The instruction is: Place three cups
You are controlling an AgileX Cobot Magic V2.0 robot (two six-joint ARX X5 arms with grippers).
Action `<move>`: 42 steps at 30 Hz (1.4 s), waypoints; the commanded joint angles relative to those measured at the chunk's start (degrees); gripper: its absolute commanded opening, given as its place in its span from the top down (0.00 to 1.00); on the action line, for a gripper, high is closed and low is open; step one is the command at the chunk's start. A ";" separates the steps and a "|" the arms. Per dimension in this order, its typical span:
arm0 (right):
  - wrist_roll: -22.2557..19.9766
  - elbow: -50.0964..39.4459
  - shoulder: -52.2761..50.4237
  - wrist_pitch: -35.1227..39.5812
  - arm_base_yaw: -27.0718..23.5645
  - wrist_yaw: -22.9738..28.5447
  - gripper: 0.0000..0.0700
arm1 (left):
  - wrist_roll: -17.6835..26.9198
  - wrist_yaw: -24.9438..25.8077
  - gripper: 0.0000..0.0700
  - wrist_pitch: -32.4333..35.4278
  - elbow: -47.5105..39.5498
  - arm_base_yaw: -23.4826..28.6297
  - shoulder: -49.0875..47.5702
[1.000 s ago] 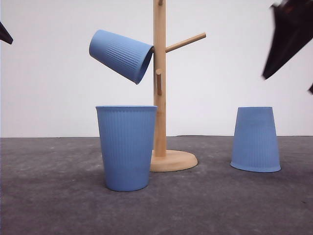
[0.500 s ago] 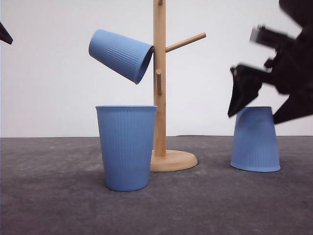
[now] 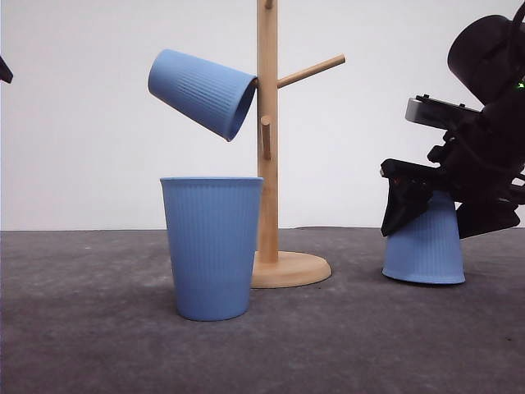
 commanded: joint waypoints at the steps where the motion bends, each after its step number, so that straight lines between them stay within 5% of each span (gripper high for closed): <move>1: 0.65 0.70 -1.65 -0.19 0.18 -0.31 0.47 | 0.63 -0.31 0.21 0.63 0.11 -0.04 0.17; 8: 5.66 0.70 -13.10 -8.20 -1.11 -3.99 0.47 | 0.63 -0.33 0.21 0.66 0.11 -0.04 0.22; 15: 21.93 0.70 -24.31 -8.26 -7.71 -17.42 0.47 | 0.63 -0.31 0.21 0.68 0.11 -0.04 0.22; 20: 36.61 0.68 -24.89 5.34 -13.20 -29.42 0.47 | 0.63 -0.31 0.21 0.66 0.11 -0.04 0.20; 24: 48.60 0.68 -22.09 20.53 -14.38 -31.75 0.47 | 0.63 -0.31 0.21 0.70 0.11 -0.04 0.20; 27: 53.84 0.68 -18.52 29.64 -13.98 -31.63 0.47 | 0.63 -0.31 0.21 0.70 0.11 -0.04 0.20; 42: 52.74 4.39 -3.79 37.97 -6.71 -29.96 0.47 | 0.59 -0.31 0.21 0.65 0.11 -0.04 0.20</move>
